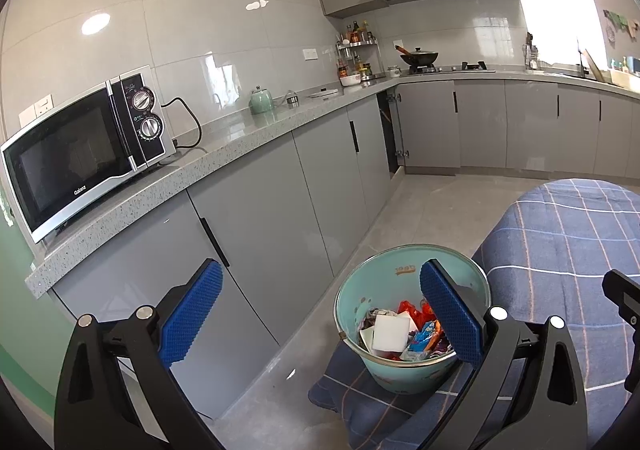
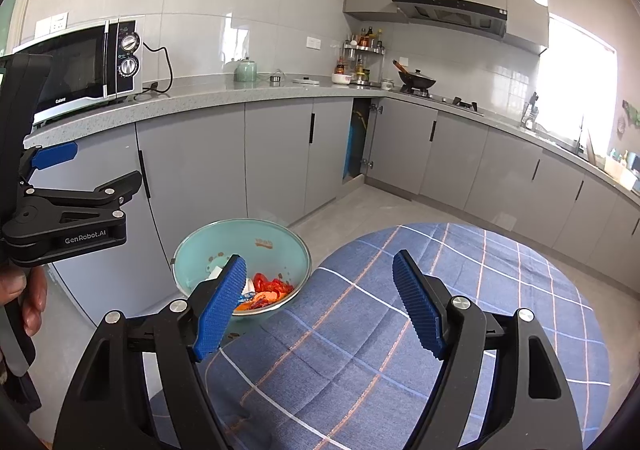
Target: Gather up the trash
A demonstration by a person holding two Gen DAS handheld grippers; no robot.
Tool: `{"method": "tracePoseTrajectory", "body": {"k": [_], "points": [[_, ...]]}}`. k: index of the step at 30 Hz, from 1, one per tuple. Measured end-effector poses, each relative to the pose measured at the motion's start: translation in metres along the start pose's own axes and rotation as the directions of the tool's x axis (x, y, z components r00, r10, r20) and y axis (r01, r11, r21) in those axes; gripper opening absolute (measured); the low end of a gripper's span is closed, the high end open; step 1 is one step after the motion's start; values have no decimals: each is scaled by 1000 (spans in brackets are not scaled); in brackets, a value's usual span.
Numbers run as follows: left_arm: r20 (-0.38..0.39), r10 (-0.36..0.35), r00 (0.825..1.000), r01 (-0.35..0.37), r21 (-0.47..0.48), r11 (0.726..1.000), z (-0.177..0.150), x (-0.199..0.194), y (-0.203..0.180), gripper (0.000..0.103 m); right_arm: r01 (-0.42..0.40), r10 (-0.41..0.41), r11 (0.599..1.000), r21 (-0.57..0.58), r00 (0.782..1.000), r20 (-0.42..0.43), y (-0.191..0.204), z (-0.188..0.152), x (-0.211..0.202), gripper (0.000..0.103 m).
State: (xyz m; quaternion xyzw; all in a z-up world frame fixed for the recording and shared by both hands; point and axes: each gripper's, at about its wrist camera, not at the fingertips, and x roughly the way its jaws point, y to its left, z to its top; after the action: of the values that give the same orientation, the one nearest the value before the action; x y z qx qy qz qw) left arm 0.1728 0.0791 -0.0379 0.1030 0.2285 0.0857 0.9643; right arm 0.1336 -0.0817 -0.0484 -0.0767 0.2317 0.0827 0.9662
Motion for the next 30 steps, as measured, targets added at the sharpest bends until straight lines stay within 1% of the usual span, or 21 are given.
{"method": "tracePoseTrajectory", "body": {"k": [10,14,22,30], "points": [[-7,0,1000,0,-3,1000,0,2,-1,97,6,-6,1000,7,1000,9,-4,-1,-3,75],[-9,12,1000,-12,-1,1000,0,2,-2,97,13,-13,1000,8,1000,18,-5,-1,-6,75],[-12,45,999,-45,33,998,0,4,-7,97,21,-21,1000,11,999,24,-4,-3,-8,75],[-22,66,998,-65,35,997,-1,7,-7,97,19,-19,1000,18,1000,22,-8,-2,-9,75]]}}
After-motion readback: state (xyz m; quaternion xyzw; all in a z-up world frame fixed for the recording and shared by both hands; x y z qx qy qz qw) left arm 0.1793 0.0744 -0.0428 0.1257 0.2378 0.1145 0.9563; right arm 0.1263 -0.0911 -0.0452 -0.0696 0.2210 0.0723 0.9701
